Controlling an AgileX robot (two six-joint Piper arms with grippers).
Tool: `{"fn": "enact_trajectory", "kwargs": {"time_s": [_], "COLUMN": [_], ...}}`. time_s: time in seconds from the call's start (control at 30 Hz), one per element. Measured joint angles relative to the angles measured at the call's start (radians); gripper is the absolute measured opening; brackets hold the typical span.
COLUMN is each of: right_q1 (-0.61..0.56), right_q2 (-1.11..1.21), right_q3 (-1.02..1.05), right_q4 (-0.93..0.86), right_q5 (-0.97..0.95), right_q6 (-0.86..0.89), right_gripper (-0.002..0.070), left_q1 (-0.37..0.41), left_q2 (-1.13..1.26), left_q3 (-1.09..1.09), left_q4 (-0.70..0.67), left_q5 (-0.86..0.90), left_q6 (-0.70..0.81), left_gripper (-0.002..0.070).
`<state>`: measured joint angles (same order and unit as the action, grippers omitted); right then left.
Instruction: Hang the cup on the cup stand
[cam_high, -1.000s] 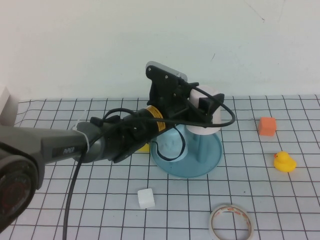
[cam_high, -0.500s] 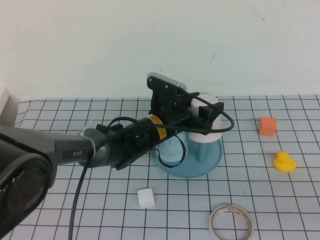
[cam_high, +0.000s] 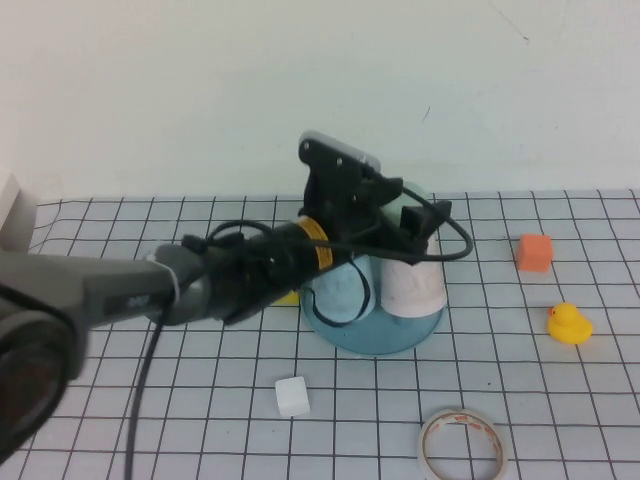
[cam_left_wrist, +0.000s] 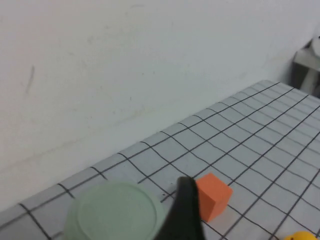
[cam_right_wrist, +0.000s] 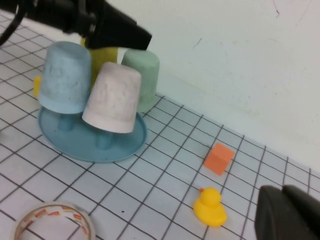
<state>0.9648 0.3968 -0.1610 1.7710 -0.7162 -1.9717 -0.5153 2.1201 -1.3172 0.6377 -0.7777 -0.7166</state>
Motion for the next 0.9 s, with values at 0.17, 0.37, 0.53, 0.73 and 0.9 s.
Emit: {"fn": "enact_trajectory", "kwargs": {"time_s": [0.17, 0.37, 0.53, 0.73, 0.9], "right_q1": [0.0, 0.0, 0.0, 0.0, 0.0], "right_q2": [0.0, 0.0, 0.0, 0.017, 0.117], "right_q3": [0.0, -0.005, -0.028, -0.106, -0.26], "right_q4": [-0.018, -0.022, -0.011, -0.011, -0.019], "right_q5": [0.083, 0.282, 0.459, 0.628, 0.788], "right_q6": [0.0, 0.0, -0.052, -0.114, -0.147], "right_gripper": [-0.0001, -0.0001, -0.0001, -0.0001, -0.0001], "left_q1": [0.0, 0.0, 0.0, 0.0, 0.0], "left_q2": [-0.162, -0.421, -0.64, -0.898, -1.078], "left_q3": [0.0, 0.0, 0.0, 0.0, 0.0], "left_q4": [0.078, 0.299, 0.379, 0.334, 0.123], "left_q5": [0.209, 0.557, 0.8, 1.003, 1.115], "left_q6": [0.005, -0.017, -0.078, -0.079, 0.1], "left_gripper": [0.0342, 0.0042, 0.0005, 0.0, 0.0]}}
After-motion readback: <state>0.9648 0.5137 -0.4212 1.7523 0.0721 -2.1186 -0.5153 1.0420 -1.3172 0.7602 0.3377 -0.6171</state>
